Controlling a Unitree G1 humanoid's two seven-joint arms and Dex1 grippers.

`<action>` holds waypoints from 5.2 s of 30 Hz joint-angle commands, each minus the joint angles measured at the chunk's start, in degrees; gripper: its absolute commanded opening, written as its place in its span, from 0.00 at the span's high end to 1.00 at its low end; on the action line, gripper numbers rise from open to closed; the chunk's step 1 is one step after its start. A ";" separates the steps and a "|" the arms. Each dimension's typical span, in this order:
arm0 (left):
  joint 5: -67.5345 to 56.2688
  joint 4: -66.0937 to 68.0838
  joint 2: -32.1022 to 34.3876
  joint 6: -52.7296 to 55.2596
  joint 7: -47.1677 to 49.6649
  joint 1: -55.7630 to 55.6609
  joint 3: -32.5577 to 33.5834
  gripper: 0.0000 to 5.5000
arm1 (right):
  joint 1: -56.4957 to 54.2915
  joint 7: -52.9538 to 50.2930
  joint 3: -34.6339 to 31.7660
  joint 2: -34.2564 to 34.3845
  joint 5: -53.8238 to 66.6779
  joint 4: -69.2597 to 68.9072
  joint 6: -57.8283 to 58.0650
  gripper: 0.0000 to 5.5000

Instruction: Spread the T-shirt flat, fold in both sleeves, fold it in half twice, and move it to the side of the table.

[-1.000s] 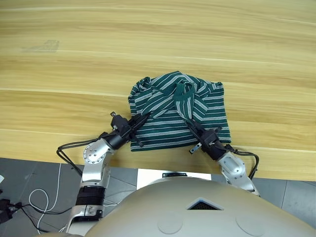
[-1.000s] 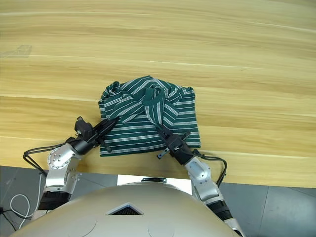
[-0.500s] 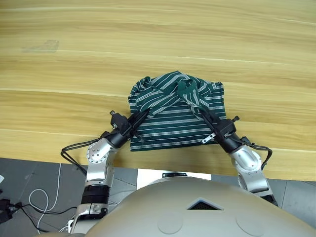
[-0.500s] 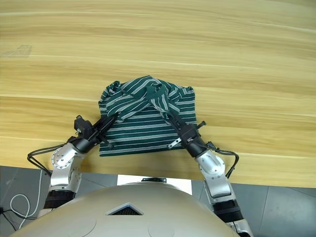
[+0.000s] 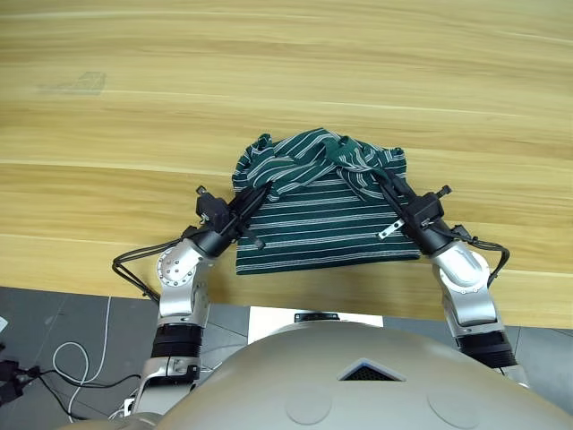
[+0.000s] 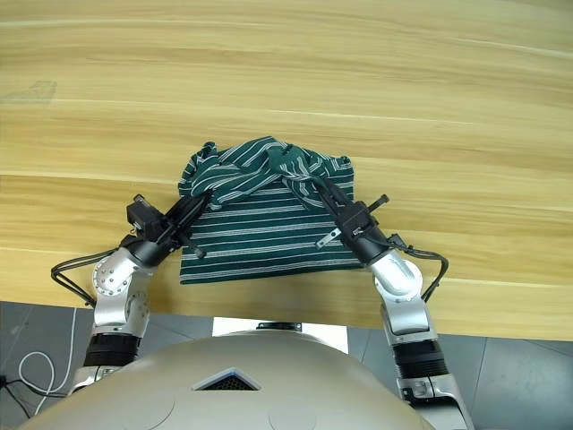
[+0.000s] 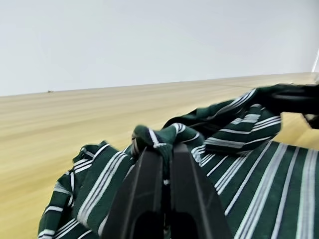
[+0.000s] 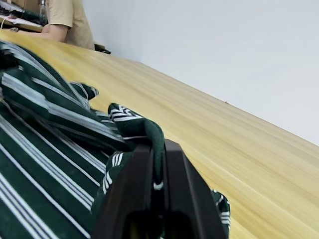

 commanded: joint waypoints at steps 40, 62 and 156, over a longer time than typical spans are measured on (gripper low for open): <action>14.40 40.39 4.49 -20.08 29.28 -42.90 3.06 1.00 | -38.69 -20.67 2.10 -4.60 -0.80 37.92 -15.68 1.00; 18.19 19.19 18.78 -20.36 11.51 3.72 -5.56 0.94 | 2.91 7.72 -0.16 -25.37 -3.62 16.03 -13.19 1.00; 55.69 -4.52 19.20 -4.91 34.24 17.78 21.77 0.35 | 5.95 13.23 -3.30 -11.79 11.11 -7.82 -2.68 0.47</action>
